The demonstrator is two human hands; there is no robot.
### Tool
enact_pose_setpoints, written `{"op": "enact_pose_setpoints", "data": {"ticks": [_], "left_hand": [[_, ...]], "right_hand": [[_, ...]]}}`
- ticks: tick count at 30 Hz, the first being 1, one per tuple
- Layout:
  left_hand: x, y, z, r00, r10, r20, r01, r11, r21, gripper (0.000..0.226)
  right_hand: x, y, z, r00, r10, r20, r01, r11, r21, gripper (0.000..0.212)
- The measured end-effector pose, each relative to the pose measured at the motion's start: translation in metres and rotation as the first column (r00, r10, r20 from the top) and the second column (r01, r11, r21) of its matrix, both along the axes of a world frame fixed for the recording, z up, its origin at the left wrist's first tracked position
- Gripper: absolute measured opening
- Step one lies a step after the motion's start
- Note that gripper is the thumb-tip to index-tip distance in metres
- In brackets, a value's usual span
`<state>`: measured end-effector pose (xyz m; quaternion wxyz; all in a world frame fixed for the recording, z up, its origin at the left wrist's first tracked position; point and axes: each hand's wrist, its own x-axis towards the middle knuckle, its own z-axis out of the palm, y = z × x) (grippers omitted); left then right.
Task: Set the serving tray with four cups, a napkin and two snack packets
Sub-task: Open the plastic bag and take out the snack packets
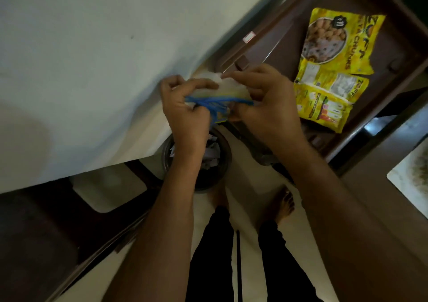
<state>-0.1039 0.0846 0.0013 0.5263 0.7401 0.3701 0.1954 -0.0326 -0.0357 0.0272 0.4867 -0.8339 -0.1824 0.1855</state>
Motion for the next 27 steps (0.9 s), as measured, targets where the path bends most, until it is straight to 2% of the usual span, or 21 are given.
{"op": "enact_pose_setpoints", "data": {"ticks": [3, 6, 9, 12, 14, 16, 17, 19, 22, 24, 27], "left_hand": [[-0.016, 0.003, -0.005, 0.982, 0.147, -0.115, -0.147, 0.989, 0.016, 0.057], [-0.031, 0.009, -0.025, 0.909, 0.185, -0.374, -0.168, 0.983, 0.078, 0.041], [-0.043, 0.017, -0.043, 0.844, 0.216, -0.491, -0.215, 0.975, 0.058, 0.026], [-0.053, 0.017, -0.058, 0.814, 0.177, -0.553, -0.260, 0.963, -0.074, 0.023], [-0.058, 0.015, -0.070, 0.797, 0.147, -0.585, -0.365, 0.889, -0.275, 0.016], [-0.059, 0.017, -0.087, 0.756, 0.179, -0.629, -0.555, 0.685, -0.472, 0.014], [-0.061, 0.018, -0.096, 0.729, 0.179, -0.661, -0.619, 0.584, -0.525, 0.017], [-0.068, 0.020, -0.113, 0.708, 0.147, -0.691, -0.665, 0.469, -0.581, 0.032], [-0.079, 0.019, -0.134, 0.706, 0.118, -0.699, -0.667, 0.441, -0.600, 0.032], [-0.084, 0.020, -0.143, 0.700, 0.092, -0.708, -0.658, 0.469, -0.589, 0.008], [-0.087, 0.022, -0.163, 0.697, 0.073, -0.713, -0.640, 0.511, -0.573, 0.026]], "right_hand": [[-0.022, 0.018, -0.013, 0.973, 0.001, 0.229, 0.013, 0.998, -0.058, 0.048], [-0.040, 0.021, -0.027, 0.949, 0.046, 0.312, -0.013, 0.994, -0.107, 0.039], [-0.059, 0.022, -0.041, 0.924, 0.184, 0.335, -0.104, 0.964, -0.243, 0.029], [-0.077, 0.024, -0.060, 0.920, 0.289, 0.263, -0.171, 0.903, -0.395, 0.029], [-0.084, 0.026, -0.073, 0.930, 0.294, 0.219, -0.168, 0.873, -0.458, 0.031], [-0.089, 0.031, -0.089, 0.933, 0.314, 0.175, -0.179, 0.829, -0.530, 0.031], [-0.091, 0.035, -0.098, 0.942, 0.315, 0.113, -0.208, 0.816, -0.539, 0.032], [-0.095, 0.040, -0.117, 0.950, 0.304, -0.069, -0.297, 0.812, -0.502, 0.034], [-0.106, 0.038, -0.147, 0.931, 0.289, -0.222, -0.363, 0.784, -0.503, 0.033], [-0.112, 0.033, -0.162, 0.919, 0.259, -0.297, -0.379, 0.782, -0.495, 0.037], [-0.116, 0.030, -0.182, 0.894, 0.234, -0.381, -0.413, 0.762, -0.500, 0.036]]}}
